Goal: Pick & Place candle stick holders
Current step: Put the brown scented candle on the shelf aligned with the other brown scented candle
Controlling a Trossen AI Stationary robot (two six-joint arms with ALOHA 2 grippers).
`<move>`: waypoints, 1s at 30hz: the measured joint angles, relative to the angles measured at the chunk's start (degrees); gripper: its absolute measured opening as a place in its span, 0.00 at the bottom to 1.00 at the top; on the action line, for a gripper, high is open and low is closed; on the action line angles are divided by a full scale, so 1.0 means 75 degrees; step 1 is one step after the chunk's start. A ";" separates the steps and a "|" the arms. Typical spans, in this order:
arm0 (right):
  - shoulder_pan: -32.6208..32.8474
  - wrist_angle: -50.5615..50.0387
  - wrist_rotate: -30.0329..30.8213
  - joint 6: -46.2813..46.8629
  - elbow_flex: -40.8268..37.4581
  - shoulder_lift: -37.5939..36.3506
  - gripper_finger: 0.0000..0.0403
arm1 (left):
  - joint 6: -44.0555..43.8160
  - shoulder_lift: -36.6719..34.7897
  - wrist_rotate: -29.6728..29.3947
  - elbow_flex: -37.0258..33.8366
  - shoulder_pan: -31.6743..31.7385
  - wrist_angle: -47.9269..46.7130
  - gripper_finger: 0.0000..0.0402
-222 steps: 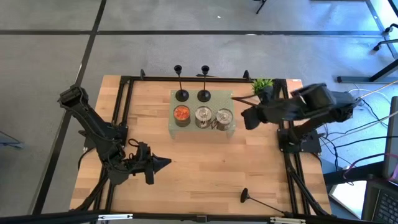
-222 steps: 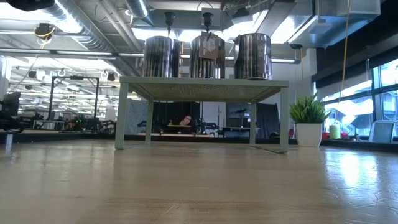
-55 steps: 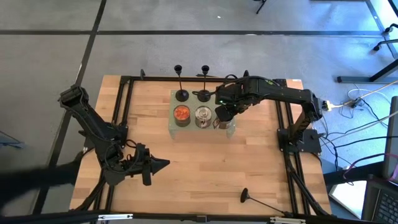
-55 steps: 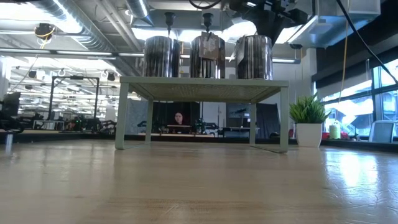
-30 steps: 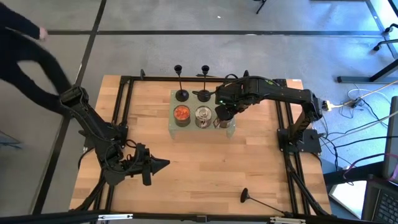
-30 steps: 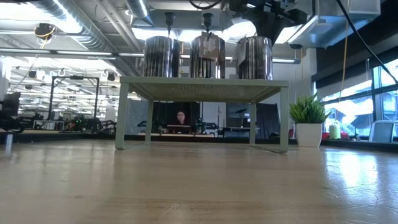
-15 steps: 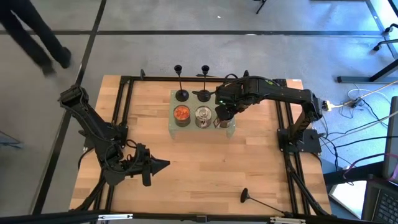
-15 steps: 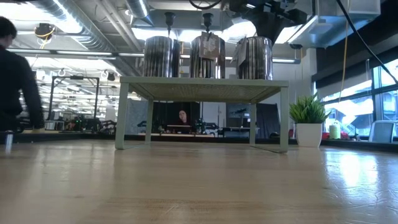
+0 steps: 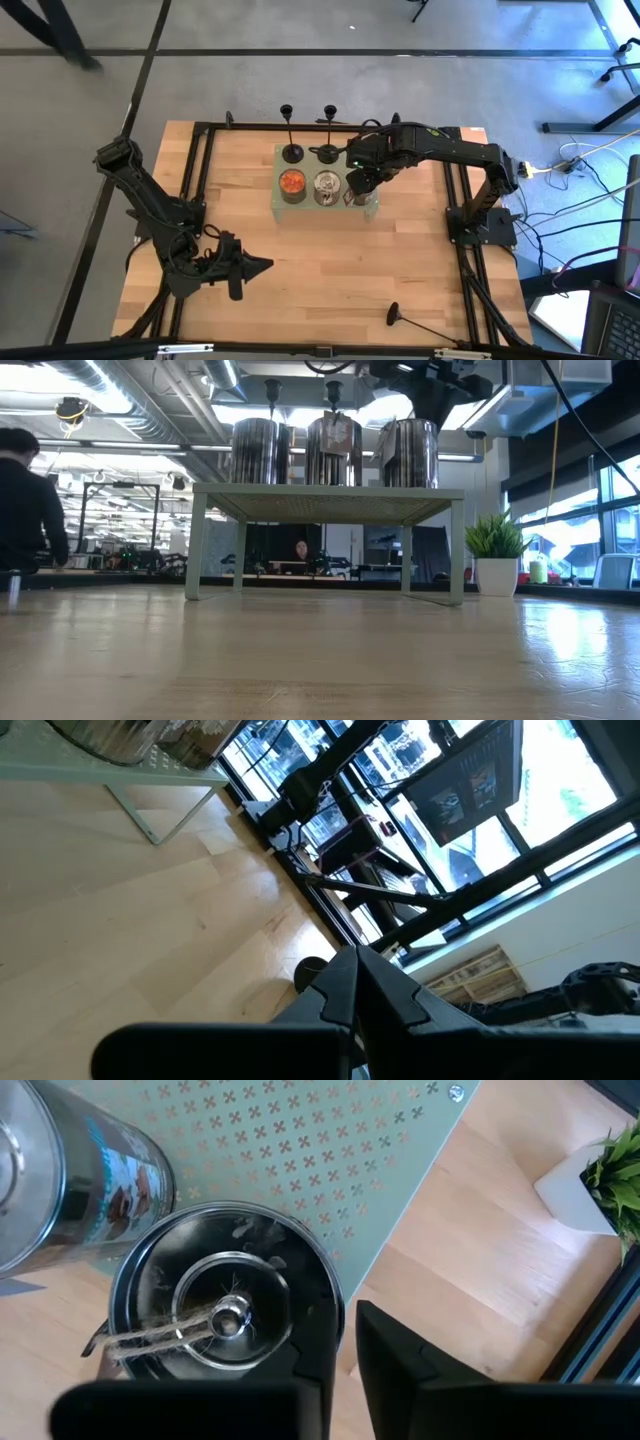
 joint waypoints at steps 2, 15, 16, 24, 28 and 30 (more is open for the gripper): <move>0.0000 0.0000 0.0000 -0.0016 0.0000 0.0000 0.10 | 0.0003 0.0000 0.0037 0.0000 0.0000 0.0000 0.00; 0.0000 0.0003 0.0070 -0.0174 0.0000 0.0000 0.06 | 0.0067 0.0000 0.0045 0.0000 -0.0003 -0.0002 0.00; 0.0000 0.0000 0.0114 -0.0260 0.0000 0.0000 0.05 | 0.0067 0.0000 0.0046 0.0000 -0.0003 -0.0002 0.00; -0.0006 0.0000 0.0205 -0.0962 0.0000 0.0000 0.01 | 0.0067 0.0000 0.0084 0.0000 -0.0003 -0.0003 0.00; -0.0006 0.0000 0.0206 -0.1408 0.0000 0.0000 0.00 | 0.0067 0.0000 0.0083 0.0000 -0.0003 -0.0003 0.00; -0.0006 0.0000 0.0204 -0.1562 0.0001 0.0000 0.00 | 0.0067 0.0000 0.0081 0.0000 -0.0003 -0.0003 0.00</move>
